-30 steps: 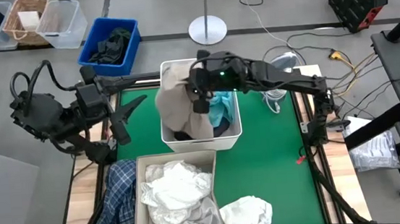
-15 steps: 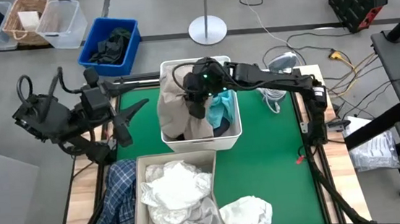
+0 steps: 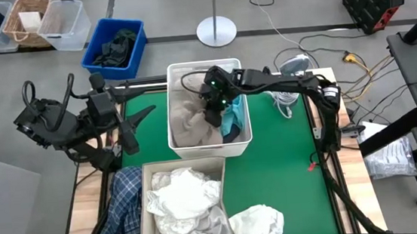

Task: Sort clothes
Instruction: Put the brown short pants into the white bin

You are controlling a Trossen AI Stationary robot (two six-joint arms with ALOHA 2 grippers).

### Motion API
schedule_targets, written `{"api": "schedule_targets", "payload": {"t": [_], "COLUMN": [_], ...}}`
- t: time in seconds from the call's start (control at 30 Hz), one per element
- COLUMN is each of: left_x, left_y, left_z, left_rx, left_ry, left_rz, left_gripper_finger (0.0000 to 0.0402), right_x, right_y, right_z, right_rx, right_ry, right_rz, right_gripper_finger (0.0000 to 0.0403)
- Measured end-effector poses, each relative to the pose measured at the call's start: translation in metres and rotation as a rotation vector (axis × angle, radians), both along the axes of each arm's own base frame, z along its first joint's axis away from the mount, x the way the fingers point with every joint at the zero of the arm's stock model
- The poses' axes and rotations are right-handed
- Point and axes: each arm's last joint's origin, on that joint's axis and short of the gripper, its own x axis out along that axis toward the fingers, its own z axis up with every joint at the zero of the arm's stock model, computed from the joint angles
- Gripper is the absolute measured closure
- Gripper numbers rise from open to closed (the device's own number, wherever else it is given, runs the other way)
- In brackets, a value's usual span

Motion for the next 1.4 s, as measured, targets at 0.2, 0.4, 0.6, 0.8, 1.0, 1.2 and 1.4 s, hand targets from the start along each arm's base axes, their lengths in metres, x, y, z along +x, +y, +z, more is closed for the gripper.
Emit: {"api": "schedule_targets", "payload": {"t": [0.2, 0.4, 0.6, 0.8, 1.0, 1.2, 1.4], "left_x": [0.0, -0.001, -0.002, -0.002, -0.003, -0.003, -0.003], "left_y": [0.0, 0.001, 0.001, 0.001, 0.003, 0.003, 0.003], "left_z": [-0.001, -0.005, -0.007, -0.007, -0.007, -0.006, -0.006], "left_rx": [-0.019, -0.046, -0.067, -0.069, -0.049, -0.044, -0.045], "left_ry": [-0.001, 0.012, 0.014, 0.012, -0.001, -0.004, -0.005], "left_rz": [0.004, 0.015, 0.022, 0.024, 0.083, 0.096, 0.097], "left_gripper_finger": [0.0216, 0.0216, 0.0216, 0.0216, 0.0216, 0.0216, 0.0216], "right_x": [-0.008, -0.011, -0.025, -0.039, -0.039, -0.019, 0.007], "right_y": [-0.008, -0.007, 0.0, 0.003, 0.001, -0.014, -0.026], "right_z": [-0.018, -0.004, 0.046, 0.09, 0.117, 0.109, 0.061], "right_rx": [0.027, 0.04, -0.067, -0.182, -0.251, -0.309, -0.236], "right_ry": [0.083, 0.082, 0.126, 0.105, -0.042, -0.188, -0.115], "right_rz": [-0.02, -0.035, -0.016, -0.005, -0.016, -0.051, -0.056], "right_gripper_finger": [0.039, 0.038, 0.0317, 0.0249, 0.0223, 0.0288, 0.0385]}}
